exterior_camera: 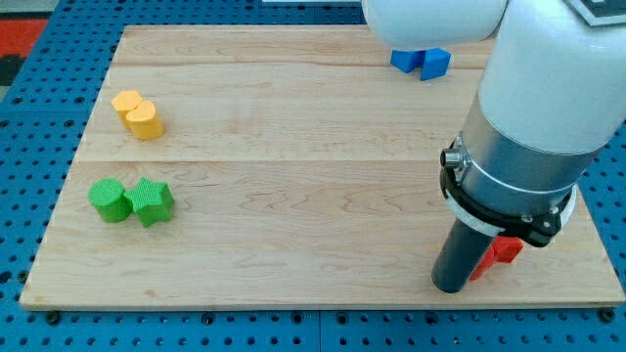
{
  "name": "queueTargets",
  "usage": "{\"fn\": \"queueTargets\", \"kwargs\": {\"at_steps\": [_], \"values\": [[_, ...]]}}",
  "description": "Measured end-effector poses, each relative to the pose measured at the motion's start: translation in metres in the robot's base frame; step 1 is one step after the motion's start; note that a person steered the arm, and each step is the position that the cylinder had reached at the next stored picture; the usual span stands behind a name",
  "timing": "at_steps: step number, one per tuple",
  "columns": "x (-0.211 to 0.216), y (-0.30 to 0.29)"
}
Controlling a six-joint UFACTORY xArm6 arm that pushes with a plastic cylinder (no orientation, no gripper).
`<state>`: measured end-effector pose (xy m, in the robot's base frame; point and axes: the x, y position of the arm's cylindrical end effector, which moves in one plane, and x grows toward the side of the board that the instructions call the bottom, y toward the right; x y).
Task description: Move the green star and green circle a bit left
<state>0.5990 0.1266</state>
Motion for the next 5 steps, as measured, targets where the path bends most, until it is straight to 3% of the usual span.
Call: {"fn": "queueTargets", "kwargs": {"at_steps": [3, 4, 5], "values": [[0.000, 0.001], [-0.002, -0.027], [-0.036, -0.106]]}}
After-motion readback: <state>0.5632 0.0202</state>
